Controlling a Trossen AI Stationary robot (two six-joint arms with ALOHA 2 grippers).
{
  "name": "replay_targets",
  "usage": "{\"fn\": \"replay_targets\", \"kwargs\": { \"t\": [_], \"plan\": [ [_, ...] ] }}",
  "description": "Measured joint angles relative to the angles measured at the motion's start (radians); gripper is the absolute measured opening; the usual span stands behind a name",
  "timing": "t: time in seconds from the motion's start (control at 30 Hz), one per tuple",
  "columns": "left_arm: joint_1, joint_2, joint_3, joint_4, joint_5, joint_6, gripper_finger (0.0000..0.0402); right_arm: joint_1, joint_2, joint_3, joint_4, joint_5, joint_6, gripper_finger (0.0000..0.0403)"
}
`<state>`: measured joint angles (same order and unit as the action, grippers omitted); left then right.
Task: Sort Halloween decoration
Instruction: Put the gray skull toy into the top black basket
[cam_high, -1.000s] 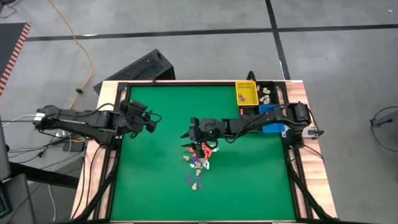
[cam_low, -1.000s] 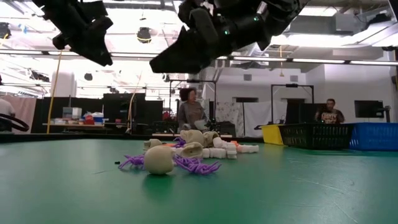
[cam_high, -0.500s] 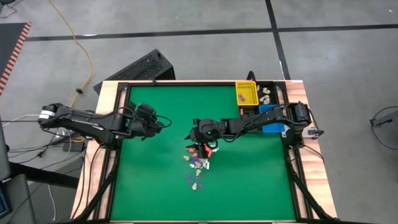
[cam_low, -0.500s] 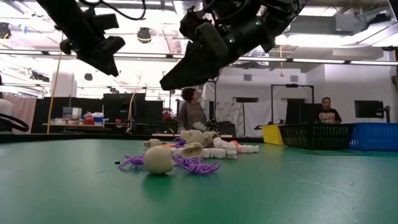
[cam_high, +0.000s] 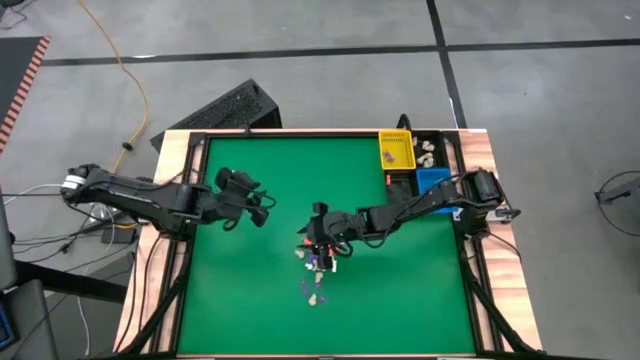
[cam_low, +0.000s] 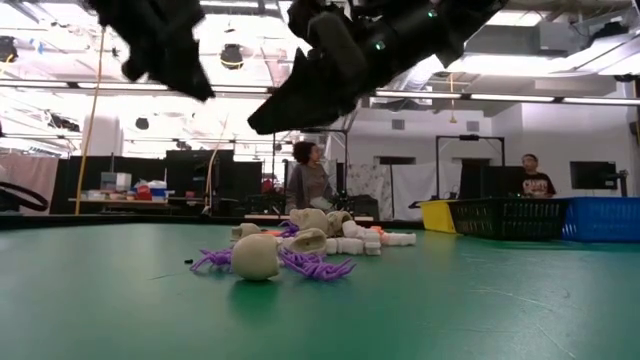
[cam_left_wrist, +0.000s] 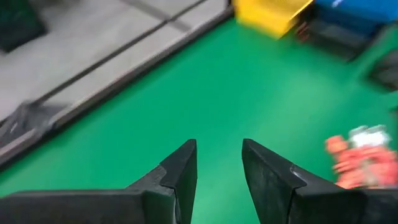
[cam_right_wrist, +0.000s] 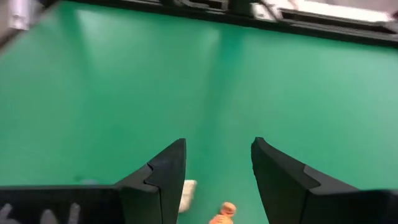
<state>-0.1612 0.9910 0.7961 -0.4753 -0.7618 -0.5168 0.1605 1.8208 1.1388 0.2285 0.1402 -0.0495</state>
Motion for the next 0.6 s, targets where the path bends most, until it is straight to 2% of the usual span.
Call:
{"fn": "replay_targets", "kwargs": {
  "t": [0.1, 0.3, 0.6],
  "plan": [
    [-0.05, -0.074, 0.036, 0.041, -0.008, 0.078, 0.0115, 0.02, 0.033, -0.001, 0.022, 0.055, 0.002, 0.02],
    [-0.15, -0.216, 0.048, 0.194, -0.012, 0.235, 0.0114, 0.025, 0.131, 0.003, 0.143, 0.069, 0.032, 0.02],
    [-0.231, -0.33, 0.036, 0.199, -0.034, 0.328, 0.0114, 0.034, 0.254, 0.048, 0.183, 0.07, 0.137, 0.02]
  ]
}}
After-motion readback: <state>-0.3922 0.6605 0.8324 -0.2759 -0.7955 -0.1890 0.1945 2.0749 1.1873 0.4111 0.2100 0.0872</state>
